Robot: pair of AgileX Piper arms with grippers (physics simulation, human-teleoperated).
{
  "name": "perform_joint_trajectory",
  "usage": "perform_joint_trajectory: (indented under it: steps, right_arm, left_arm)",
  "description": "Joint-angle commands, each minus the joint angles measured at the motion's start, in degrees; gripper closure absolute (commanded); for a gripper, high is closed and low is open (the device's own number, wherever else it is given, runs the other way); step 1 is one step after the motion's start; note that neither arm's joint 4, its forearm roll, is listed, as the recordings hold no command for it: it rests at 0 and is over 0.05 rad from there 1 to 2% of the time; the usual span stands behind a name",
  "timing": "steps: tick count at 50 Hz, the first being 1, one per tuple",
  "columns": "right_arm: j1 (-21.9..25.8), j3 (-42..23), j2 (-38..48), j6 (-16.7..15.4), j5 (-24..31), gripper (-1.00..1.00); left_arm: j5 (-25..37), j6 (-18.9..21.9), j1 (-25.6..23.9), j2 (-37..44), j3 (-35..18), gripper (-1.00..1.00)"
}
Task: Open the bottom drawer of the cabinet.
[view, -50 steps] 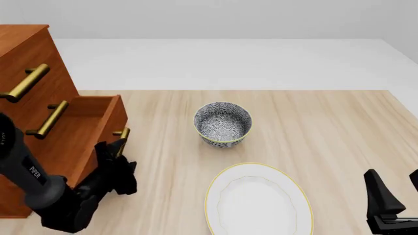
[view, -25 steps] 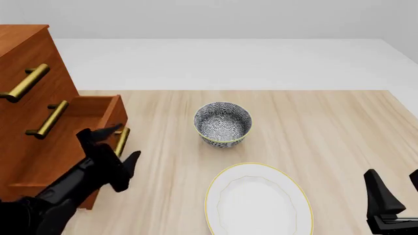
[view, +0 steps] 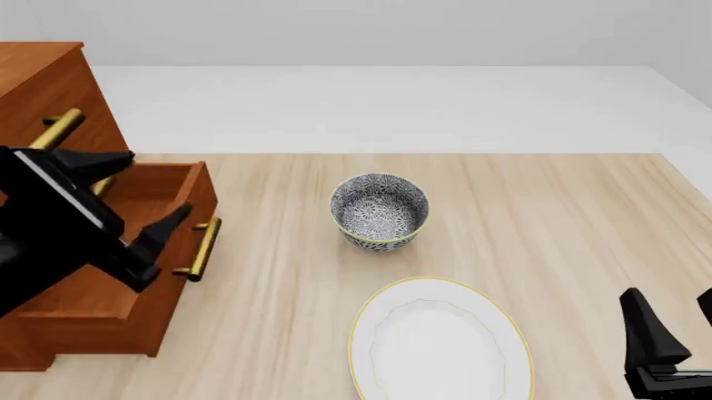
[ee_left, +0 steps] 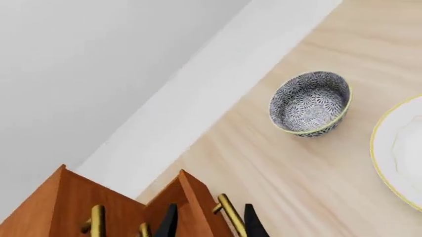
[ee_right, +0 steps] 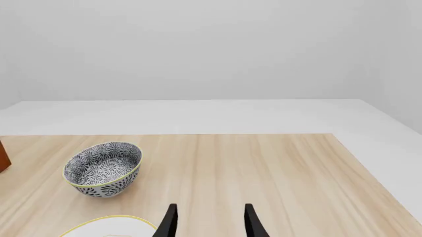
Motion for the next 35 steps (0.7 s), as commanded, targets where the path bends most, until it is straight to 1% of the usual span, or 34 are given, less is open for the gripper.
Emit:
perform_joint_trajectory:
  steps: [1,2,3,4,5,6,7,13,14,15,17,18,19,22,23,26,27,28,29,31,32,33,34,35]
  right_arm:
    - [0.02,0.00,0.02,0.00,-0.01,-1.00]
    - [0.02,0.00,0.02,0.00,-0.01,-1.00]
    - [0.03,0.00,0.02,0.00,-0.01,-1.00]
    - [0.03,0.00,0.02,0.00,-0.01,-1.00]
    - [0.00,0.00,-0.01,0.00,0.00,-1.00]
    - [0.00,0.00,-0.01,0.00,0.01,-1.00]
    - [0.00,0.00,0.00,-0.01,0.00,-1.00]
    - [0.00,0.00,0.02,0.01,-0.01,-1.00]
    - [0.03,0.00,0.04,-0.02,-0.02,-1.00]
    - [-0.01,0.00,0.02,-0.01,-0.01,-1.00]
    - [0.00,0.00,0.07,0.01,-0.03,-1.00]
    - [0.00,0.00,0.07,0.01,-0.03,-1.00]
    - [0.00,0.00,0.07,0.01,-0.03,-1.00]
    - [0.01,0.00,0.01,0.00,-0.01,-1.00]
    - [0.00,0.00,0.04,-0.04,-0.02,-1.00]
    - [0.01,0.00,0.02,-0.03,-0.01,-1.00]
    - [0.00,0.00,0.04,0.01,-0.02,-1.00]
    - [0.00,0.00,0.05,0.01,-0.02,-1.00]
    - [0.00,0.00,-0.04,-0.02,0.01,-1.00]
    - [0.00,0.00,-0.04,-0.02,0.02,-1.00]
    - [-0.01,0.00,-0.02,-0.03,0.01,-1.00]
    - [-0.01,0.00,-0.02,-0.03,0.01,-1.00]
    - [0.01,0.00,0.01,0.00,0.00,-1.00]
    - [0.01,0.00,0.01,0.00,-0.01,-1.00]
  left_arm:
    - [18.20,-10.35,2.78,-2.51,-8.22,-1.00]
    - [18.23,-10.35,2.78,-2.49,-8.26,-1.00]
    - [19.35,-10.12,4.38,-3.22,-8.70,-1.00]
    - [19.37,-10.12,4.38,-3.23,-8.71,-1.00]
    - [20.59,-11.46,4.39,-2.20,-9.89,-1.00]
    - [20.60,-11.46,4.39,-2.19,-9.91,-1.00]
    - [21.78,-11.83,5.38,-1.02,-10.49,-1.00]
    - [22.72,-12.06,6.35,0.29,-11.23,-1.00]
    - [23.98,-14.14,5.39,2.73,-12.33,-1.00]
    - [23.80,-13.33,6.32,2.79,-12.40,-1.00]
    - [23.80,-13.33,6.32,2.80,-12.40,-1.00]
    - [24.39,-14.32,7.31,4.02,-13.00,-1.00]
    - [24.96,-15.35,6.81,5.41,-13.42,-1.00]
    - [24.87,-15.43,7.23,5.67,-13.65,-1.00]
    - [25.32,-16.97,7.49,7.24,-14.25,-1.00]
    - [24.85,-16.90,7.57,7.98,-14.21,-1.00]
    - [24.63,-17.60,6.92,9.04,-14.55,-1.00]
    - [24.62,-17.60,6.92,9.05,-14.56,-1.00]
    - [24.68,-18.63,7.81,10.22,-14.66,-1.00]
    - [24.67,-18.63,7.81,10.23,-14.66,-1.00]
    - [24.65,-19.57,7.38,11.49,-14.97,-1.00]
    - [24.65,-19.57,7.38,11.50,-14.98,-1.00]
    - [24.81,-20.72,7.04,12.26,-15.59,-1.00]
    - [24.81,-20.72,7.04,12.27,-15.60,-1.00]
